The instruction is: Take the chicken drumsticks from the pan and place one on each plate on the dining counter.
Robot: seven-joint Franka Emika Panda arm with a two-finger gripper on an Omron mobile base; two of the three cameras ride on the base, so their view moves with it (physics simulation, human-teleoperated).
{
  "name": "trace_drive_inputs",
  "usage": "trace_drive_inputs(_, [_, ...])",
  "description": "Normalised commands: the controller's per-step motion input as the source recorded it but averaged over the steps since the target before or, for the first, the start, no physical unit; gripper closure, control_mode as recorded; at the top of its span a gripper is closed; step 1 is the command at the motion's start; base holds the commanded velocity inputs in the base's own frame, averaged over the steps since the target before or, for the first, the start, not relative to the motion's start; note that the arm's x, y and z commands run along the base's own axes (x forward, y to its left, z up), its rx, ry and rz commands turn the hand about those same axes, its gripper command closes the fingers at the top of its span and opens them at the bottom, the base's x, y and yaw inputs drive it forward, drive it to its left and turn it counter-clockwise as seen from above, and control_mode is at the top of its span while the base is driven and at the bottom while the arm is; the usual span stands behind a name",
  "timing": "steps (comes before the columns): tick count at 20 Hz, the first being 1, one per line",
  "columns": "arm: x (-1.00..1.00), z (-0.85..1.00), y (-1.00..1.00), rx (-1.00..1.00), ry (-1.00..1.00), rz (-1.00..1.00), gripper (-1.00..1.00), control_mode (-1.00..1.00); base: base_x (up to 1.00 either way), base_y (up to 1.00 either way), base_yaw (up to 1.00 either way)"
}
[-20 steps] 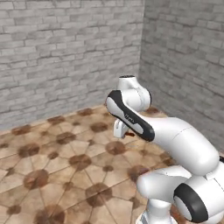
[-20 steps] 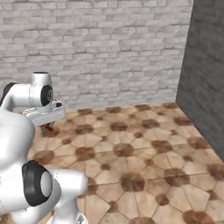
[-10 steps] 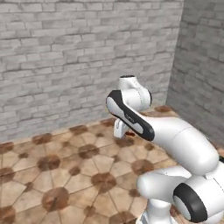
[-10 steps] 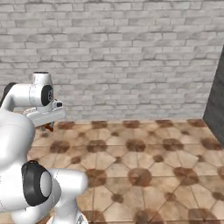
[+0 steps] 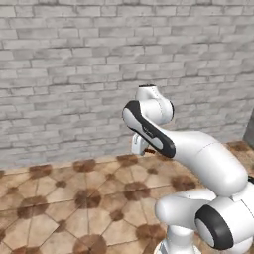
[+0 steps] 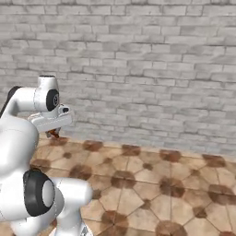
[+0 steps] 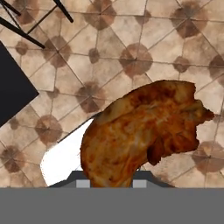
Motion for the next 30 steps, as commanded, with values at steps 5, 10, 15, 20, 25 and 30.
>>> trace_drive_inputs(5, [0.0,0.0,0.0,0.0,0.0,0.0,1.0,1.0,0.88,0.0,0.6])
trace_drive_inputs(10, [0.0,0.0,0.0,0.0,0.0,0.0,1.0,1.0,0.82,0.0,0.68])
trace_drive_inputs(15, [0.0,0.0,0.0,0.0,0.0,0.0,1.0,1.0,0.84,-0.01,0.71])
trace_drive_inputs(20, [0.0,0.0,0.0,0.0,0.0,0.0,1.0,1.0,0.9,-0.02,0.7])
trace_drive_inputs(25, [0.0,0.0,0.0,0.0,0.0,0.0,1.0,1.0,0.92,-0.01,0.68])
trace_drive_inputs(30, [0.0,0.0,0.0,0.0,0.0,0.0,1.0,1.0,0.94,-0.17,0.51])
